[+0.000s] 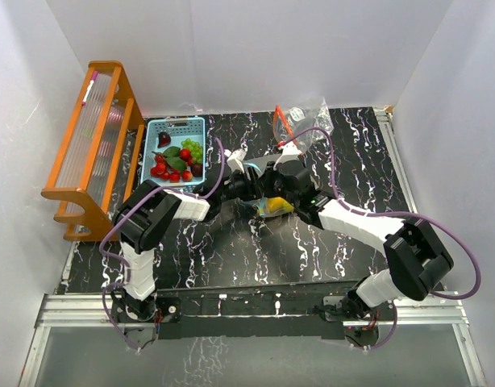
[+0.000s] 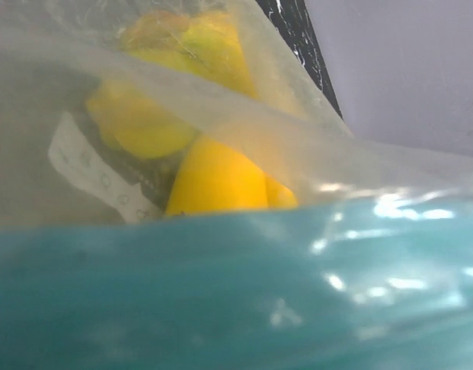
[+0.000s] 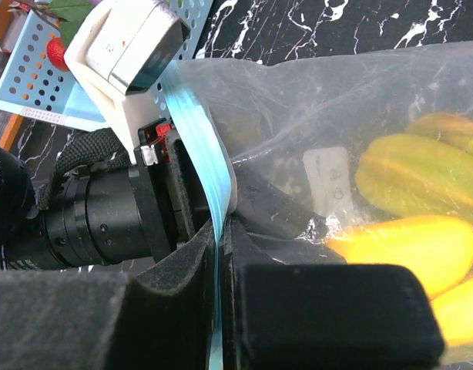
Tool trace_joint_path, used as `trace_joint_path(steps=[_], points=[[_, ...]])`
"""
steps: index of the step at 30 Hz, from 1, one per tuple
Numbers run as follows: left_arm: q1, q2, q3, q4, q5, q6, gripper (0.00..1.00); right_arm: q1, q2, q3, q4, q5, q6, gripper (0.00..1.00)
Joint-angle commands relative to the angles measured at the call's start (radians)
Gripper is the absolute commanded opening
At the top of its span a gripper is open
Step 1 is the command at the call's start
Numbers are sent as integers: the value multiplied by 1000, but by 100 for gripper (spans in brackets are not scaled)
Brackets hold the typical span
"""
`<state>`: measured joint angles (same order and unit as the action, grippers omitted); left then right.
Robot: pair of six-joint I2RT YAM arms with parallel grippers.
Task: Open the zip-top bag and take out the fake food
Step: Pick up the fake fruit from the zipper food storage bag.
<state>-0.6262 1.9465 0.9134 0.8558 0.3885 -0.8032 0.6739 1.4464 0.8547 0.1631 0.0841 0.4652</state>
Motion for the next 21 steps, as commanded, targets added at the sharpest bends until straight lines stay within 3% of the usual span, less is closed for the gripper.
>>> trace_joint_path(steps=[1, 7, 12, 18, 21], points=[[-28, 6, 22, 88, 56, -12, 50, 26, 5, 11, 56, -37, 8, 8], [-63, 33, 8, 89, 124, 18, 75, 27, -1, 13, 33, -3, -16, 8], [-85, 33, 9, -22, 105, 134, 77, 26, -22, 4, 40, -18, -53, 8], [-90, 117, 61, 35, 221, 96, 77, 23, -6, 34, 7, -85, -141, 8], [-93, 150, 63, 70, 257, 82, 86, 23, 6, 35, 0, -172, -185, 8]])
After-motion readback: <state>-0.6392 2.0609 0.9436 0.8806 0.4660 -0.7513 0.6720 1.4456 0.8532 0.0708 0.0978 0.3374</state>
